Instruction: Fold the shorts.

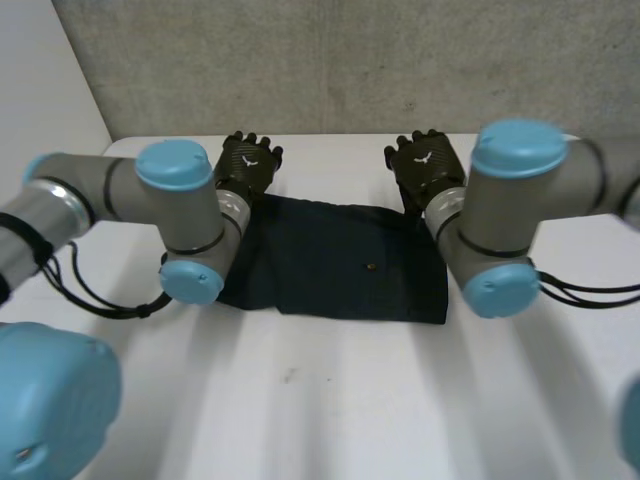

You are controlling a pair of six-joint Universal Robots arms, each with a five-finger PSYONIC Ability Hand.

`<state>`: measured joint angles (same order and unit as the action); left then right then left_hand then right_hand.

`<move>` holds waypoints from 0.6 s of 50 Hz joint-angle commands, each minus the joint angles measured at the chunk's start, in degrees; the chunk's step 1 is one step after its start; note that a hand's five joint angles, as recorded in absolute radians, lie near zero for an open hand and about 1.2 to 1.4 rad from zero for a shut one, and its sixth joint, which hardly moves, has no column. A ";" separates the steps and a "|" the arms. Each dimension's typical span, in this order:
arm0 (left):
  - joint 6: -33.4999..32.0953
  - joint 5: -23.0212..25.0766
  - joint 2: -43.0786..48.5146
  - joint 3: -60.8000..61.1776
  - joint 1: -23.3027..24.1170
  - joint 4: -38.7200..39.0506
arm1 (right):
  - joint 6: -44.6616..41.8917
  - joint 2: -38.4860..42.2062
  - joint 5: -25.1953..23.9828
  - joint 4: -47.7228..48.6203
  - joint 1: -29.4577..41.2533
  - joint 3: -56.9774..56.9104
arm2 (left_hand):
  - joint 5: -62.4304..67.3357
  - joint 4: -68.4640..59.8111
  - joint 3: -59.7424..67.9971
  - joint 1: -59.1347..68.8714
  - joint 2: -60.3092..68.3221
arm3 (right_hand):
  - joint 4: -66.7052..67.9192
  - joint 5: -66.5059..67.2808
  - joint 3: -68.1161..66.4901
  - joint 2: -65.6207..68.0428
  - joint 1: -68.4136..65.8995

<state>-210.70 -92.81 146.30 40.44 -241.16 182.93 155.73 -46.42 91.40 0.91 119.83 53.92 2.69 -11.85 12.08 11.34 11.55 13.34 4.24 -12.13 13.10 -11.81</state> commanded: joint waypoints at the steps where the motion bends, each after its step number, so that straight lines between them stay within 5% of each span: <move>1: 4.85 0.44 -17.53 21.85 -0.71 0.06 | 4.84 -11.85 -5.35 -6.88 -3.37 17.96 | -2.14 1.30 -1.53 -0.79 -1.00 | -3.34 -4.24 2.13 -3.10 1.81; 18: 8.63 3.51 -31.78 49.46 -1.42 9.28 | 7.31 -6.06 -7.37 3.57 -6.10 28.43 | -1.97 1.13 -1.36 -0.62 -0.83 | 16.40 15.50 -17.62 16.65 -17.94; 25: 8.55 3.42 -31.78 52.98 -1.42 13.06 | 7.66 -5.00 -10.36 5.41 -6.10 28.52 | -1.30 0.46 -0.68 0.05 -0.16 | 47.67 46.77 -48.89 47.92 -49.21; 27: 8.55 3.34 -31.87 53.07 -1.42 13.15 | 7.66 -5.00 -10.80 5.50 -6.10 28.61 | -1.30 0.46 -0.68 0.05 -0.16 | 66.52 65.63 -67.74 66.77 -68.06; 30: 8.63 3.34 -32.04 53.07 -1.42 13.15 | 7.48 -5.08 -10.63 5.50 -6.19 28.61 | -1.30 0.46 -0.68 0.05 -0.16 | 66.66 65.76 -67.87 66.90 -68.19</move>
<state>-202.12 -89.38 114.36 93.26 -242.59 195.67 163.34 -51.30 81.59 6.15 113.73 82.42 2.70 -11.85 12.07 11.34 11.55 62.38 48.70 -61.04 60.19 -42.06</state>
